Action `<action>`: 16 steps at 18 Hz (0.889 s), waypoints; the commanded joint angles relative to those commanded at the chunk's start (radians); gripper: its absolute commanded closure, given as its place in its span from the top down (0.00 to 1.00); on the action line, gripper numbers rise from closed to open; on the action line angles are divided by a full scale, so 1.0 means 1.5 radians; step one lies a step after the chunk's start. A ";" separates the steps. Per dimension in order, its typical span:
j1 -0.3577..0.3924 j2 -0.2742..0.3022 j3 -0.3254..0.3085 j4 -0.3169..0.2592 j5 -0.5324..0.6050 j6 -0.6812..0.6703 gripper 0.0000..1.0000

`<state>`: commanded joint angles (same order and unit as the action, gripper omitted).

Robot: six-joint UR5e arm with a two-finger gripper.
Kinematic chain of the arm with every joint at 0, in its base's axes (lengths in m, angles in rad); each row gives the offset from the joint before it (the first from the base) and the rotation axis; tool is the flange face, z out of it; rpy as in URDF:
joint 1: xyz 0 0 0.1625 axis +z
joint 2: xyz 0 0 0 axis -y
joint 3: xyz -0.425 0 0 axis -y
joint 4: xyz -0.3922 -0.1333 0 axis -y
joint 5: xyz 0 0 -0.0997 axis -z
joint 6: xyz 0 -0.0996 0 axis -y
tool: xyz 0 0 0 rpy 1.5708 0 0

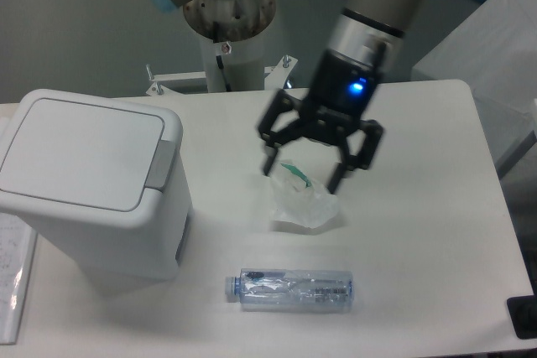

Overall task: Open the trash can
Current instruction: 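Move the open gripper over the bag toward the trash can lid, then lower the gripper finger onto the lid's tab edge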

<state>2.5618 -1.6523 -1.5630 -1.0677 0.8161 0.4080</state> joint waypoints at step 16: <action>-0.068 0.007 -0.102 0.071 0.002 0.008 1.00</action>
<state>2.4605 -1.6413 -1.7165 -0.9618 0.8191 0.4203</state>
